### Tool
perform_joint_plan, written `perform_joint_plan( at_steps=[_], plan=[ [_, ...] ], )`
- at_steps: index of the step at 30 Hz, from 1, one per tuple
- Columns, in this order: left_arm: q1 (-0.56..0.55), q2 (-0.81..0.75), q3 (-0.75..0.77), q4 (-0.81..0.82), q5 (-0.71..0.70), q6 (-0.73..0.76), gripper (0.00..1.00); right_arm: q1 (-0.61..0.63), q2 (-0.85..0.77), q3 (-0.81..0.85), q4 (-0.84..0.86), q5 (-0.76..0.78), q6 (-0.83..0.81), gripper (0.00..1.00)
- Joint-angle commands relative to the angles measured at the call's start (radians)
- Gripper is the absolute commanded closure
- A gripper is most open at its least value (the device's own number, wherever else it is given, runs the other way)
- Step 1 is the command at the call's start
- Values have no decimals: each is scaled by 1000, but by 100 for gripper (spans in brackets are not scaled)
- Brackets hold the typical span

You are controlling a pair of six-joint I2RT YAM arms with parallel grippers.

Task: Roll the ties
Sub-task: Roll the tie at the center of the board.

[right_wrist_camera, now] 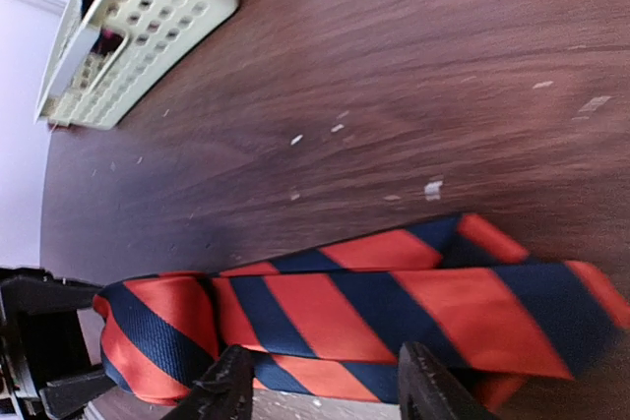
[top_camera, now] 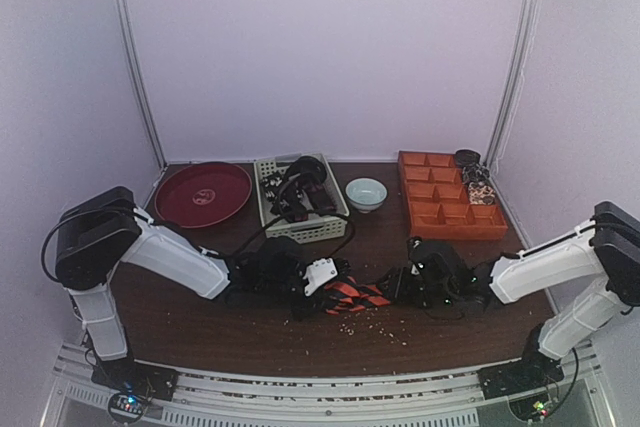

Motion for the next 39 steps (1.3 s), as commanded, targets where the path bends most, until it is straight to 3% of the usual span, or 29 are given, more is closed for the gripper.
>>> perform_joint_plan(
  at_steps=[1, 6, 12, 20, 23, 29, 39],
  plan=[
    [5, -6, 12, -6, -14, -3, 62, -6, -134, 8, -254, 200, 32, 44],
    [5, -11, 13, -6, -11, -3, 62, -30, -184, -26, -270, 257, 38, 39],
    [5, -13, 15, -3, -7, -4, 62, -105, -112, -58, -153, 166, 27, 38],
    [5, -17, 14, -3, -7, -12, 62, -108, 45, -60, -5, 67, 62, 41],
    [5, -22, 12, -13, -13, -15, 63, -108, 87, -48, 0, 75, 60, 51],
    [5, -46, 6, -55, -43, -15, 63, -120, 52, -59, -48, 172, 31, 100],
    [5, -63, -15, -73, -71, -28, 63, -160, 42, -80, -55, 193, 5, 100]
  ],
)
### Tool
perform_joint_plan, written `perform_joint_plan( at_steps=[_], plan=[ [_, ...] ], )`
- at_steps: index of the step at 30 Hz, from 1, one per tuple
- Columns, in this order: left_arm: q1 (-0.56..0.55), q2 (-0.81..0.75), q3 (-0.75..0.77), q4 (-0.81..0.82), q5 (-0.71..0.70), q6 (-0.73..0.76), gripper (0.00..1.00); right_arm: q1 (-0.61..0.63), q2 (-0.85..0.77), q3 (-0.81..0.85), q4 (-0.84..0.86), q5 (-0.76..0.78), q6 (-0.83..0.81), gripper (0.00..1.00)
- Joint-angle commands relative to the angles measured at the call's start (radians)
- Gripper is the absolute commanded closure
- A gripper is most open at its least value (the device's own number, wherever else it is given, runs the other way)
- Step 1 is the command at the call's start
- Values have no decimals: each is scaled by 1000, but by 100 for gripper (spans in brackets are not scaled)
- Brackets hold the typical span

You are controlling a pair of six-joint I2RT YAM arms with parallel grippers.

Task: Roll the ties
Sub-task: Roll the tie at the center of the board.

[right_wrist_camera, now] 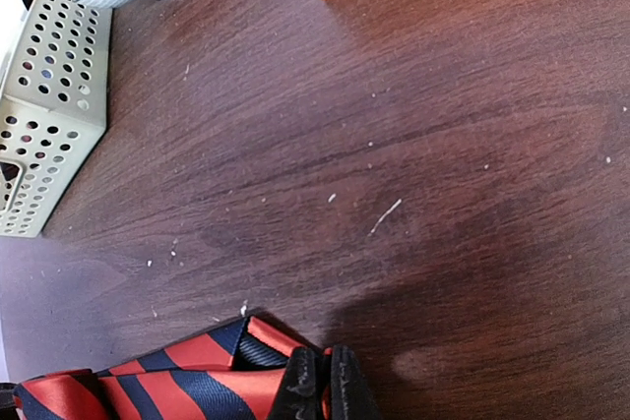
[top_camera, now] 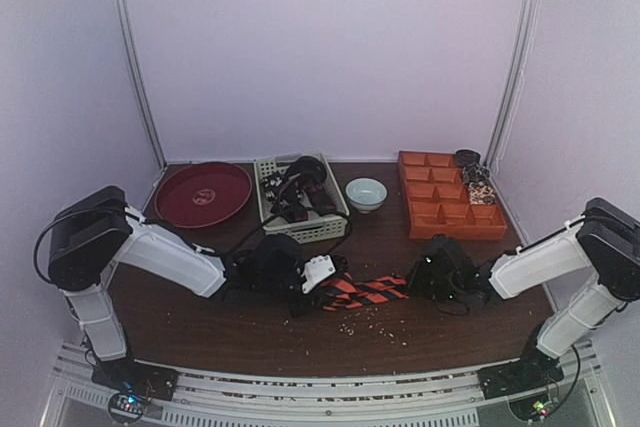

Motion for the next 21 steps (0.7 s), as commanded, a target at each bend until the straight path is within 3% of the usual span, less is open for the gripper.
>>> perform_joint_plan(
  at_steps=[1, 15, 20, 21],
  plan=[
    [5, -27, -15, -24, -33, -18, 63, -31, -13, -35, -83, 61, -22, 100],
    [6, -22, -32, -30, -61, -27, 63, -55, -30, -44, -134, 107, -33, 100],
    [6, -4, -14, -33, -28, -29, 63, -50, -33, -19, -69, -20, -82, 99],
    [6, 3, -6, -35, -25, -32, 63, -44, -37, 1, -103, -31, -88, 93]
  ],
)
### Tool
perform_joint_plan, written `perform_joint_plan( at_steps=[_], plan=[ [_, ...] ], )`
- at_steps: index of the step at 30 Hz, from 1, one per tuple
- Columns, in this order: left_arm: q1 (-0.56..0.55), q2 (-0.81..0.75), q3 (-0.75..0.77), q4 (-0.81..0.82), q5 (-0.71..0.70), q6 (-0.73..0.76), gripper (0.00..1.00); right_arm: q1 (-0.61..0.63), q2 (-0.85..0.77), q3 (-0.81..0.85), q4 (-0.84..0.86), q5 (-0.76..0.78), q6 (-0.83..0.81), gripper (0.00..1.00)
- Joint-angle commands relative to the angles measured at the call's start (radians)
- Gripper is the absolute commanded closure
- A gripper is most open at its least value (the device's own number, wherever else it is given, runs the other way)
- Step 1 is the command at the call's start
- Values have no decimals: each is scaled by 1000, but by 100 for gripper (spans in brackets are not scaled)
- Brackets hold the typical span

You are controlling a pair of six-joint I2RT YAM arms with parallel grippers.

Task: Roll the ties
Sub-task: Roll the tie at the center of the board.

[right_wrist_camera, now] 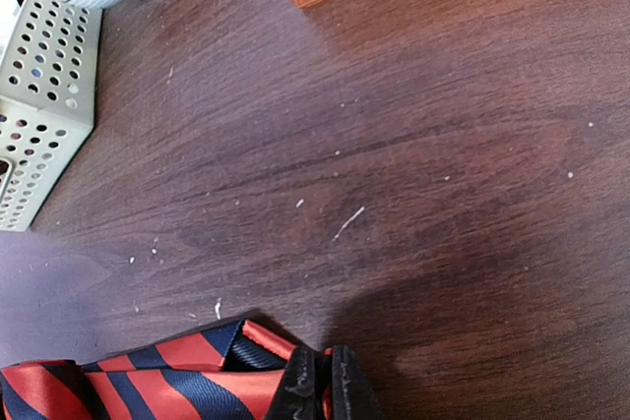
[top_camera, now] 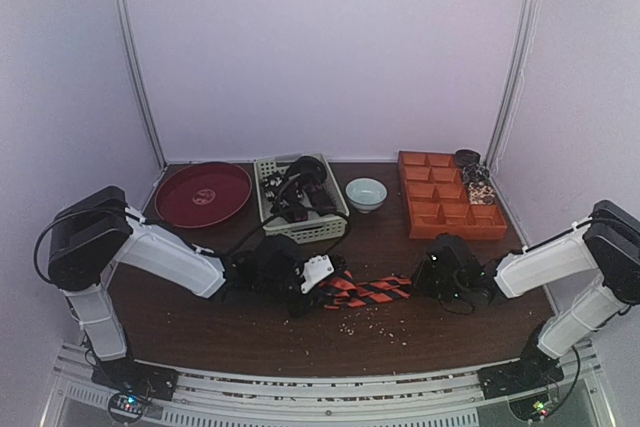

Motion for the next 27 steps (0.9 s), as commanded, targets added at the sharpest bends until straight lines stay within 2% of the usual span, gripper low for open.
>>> perform_joint_plan(
  at_steps=[1, 4, 6, 8, 11, 15, 21, 25, 27],
  plan=[
    [6, 11, 8, -40, 1, -16, 63, -8, -8, 42, -111, -19, -50, 87],
    [6, 21, 18, -43, 9, -15, 63, 0, -66, 70, -196, -8, -52, 74],
    [6, 22, 18, -44, 9, -13, 63, 11, -137, 76, -227, 0, -56, 63],
    [6, 22, 20, -43, 12, -11, 63, 28, -190, 85, -237, 5, -56, 57],
    [6, 22, 20, -38, 20, -7, 63, 71, -204, 92, -133, -48, -74, 50],
    [6, 24, 22, -34, 27, -9, 62, 120, -92, 153, 4, -152, -93, 44],
    [6, 19, 19, -34, 25, -10, 62, 203, 130, 297, 93, -224, -96, 42],
    [6, 10, 17, -33, 26, -13, 58, 234, 242, 365, 67, -231, -92, 50],
    [6, 2, 14, -29, 25, -22, 46, 240, 272, 364, 60, -229, -82, 59]
  ],
)
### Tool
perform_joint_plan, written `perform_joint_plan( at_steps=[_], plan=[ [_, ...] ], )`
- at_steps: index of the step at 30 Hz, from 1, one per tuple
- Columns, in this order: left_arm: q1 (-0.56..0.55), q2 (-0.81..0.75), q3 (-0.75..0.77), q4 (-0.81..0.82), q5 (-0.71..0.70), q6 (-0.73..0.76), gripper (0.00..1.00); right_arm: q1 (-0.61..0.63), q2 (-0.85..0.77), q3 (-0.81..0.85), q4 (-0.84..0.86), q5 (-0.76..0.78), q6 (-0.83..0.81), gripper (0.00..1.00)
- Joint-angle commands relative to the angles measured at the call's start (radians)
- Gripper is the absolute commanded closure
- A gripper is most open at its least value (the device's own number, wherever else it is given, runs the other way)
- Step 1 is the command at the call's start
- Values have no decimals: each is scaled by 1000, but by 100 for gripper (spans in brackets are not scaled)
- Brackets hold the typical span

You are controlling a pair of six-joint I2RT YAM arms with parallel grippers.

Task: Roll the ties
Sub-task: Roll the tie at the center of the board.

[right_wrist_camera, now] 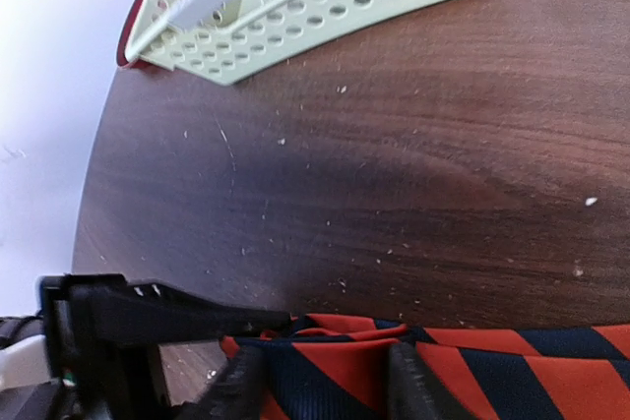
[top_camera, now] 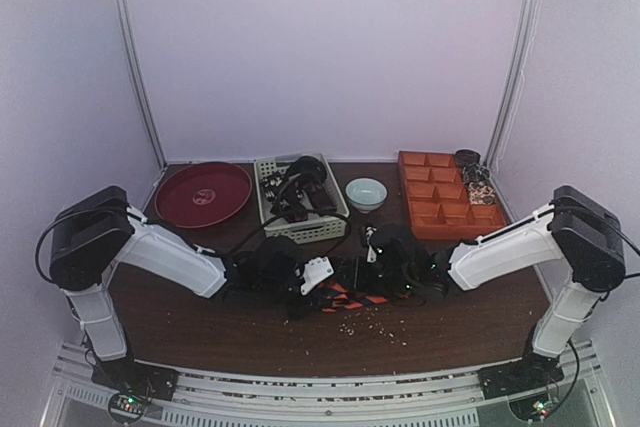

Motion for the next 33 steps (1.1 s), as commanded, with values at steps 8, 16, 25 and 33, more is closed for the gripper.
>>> perform_joint_plan(
  at_steps=[8, 16, 25, 33],
  plan=[
    [5, -118, -63, 3, 24, -106, 26, 13, 43, -68, 48, 12, 6, 69],
    [5, -194, -209, 78, -21, -258, 36, 14, 15, -153, 169, -11, -14, 67],
    [5, -146, -195, 165, 17, -373, 58, 14, -4, -197, 255, -12, -73, 65],
    [19, -206, -133, 154, -28, -488, 55, 13, -2, -141, 219, -29, -106, 62]
  ],
)
